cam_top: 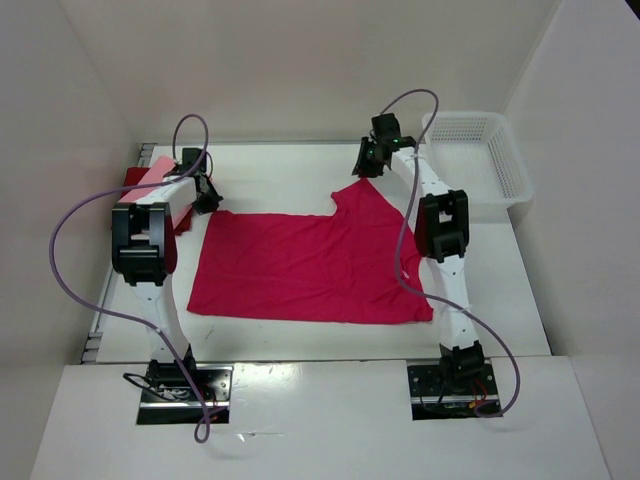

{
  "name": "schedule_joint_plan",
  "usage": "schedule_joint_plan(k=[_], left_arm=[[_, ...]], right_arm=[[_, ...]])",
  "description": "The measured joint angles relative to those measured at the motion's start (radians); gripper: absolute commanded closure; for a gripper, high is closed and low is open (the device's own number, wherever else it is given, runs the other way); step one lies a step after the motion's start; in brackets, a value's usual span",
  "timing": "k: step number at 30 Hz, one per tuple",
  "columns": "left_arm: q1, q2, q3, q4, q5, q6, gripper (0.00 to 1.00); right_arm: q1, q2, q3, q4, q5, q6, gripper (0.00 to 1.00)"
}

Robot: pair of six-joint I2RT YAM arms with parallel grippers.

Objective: Fold and stack the t-shirts
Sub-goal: Grap the side of the flattened tshirt furthest away from the robot with both arms

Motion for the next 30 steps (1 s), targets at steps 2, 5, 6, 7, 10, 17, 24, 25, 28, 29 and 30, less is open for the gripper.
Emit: schedule_joint_plan(k=[2,5,6,7,10,17,24,25,28,29,30], left_arm=[[0.000,-0.006,0.000,0.000,0.003,0.000,1.00],[0.000,-0.009,0.000,0.000,0.005,0.000,1.00],[0.000,-0.009,0.000,-0.001,0.006,0.000,1.00],[0.000,-0.009,0.000,-0.002,0.008,0.000,1.00],[0.000,-0.009,0.000,-0.002,0.016,0.000,1.00],[0.000,-0.009,0.000,-0.002,0.023,0.000,1.00],[0.000,-0.009,0.000,-0.002,0.034,0.000,1.00],[0.000,-0.009,0.000,-0.002,0.036,0.000,1.00],[0.000,-0.009,0.000,-0.002,0.039,0.000,1.00],[0.000,-0.009,0.000,-0.002,0.040,0.000,1.00],[0.000,-0.009,0.000,-0.002,0.040,0.000,1.00]], right_arm=[[-0.027,0.000,0.004,-0.018,0.062,-0.021,0.60],[-0.040,0.006,0.032,-0.045,0.142,-0.048,0.57],[-0.040,0.013,0.051,-0.051,0.159,-0.056,0.55],[-0.038,0.020,0.070,-0.055,0.171,-0.061,0.55],[-0.032,0.051,0.144,-0.071,0.181,-0.078,0.53],[-0.023,0.142,0.248,-0.109,0.180,-0.085,0.53],[-0.020,0.201,0.293,-0.151,0.191,-0.085,0.57],[-0.020,0.204,0.297,-0.152,0.190,-0.085,0.64],[-0.020,0.204,0.302,-0.163,0.186,-0.085,0.82],[-0.020,0.204,0.304,-0.165,0.183,-0.082,0.86],[-0.020,0.204,0.305,-0.167,0.182,-0.080,0.89]])
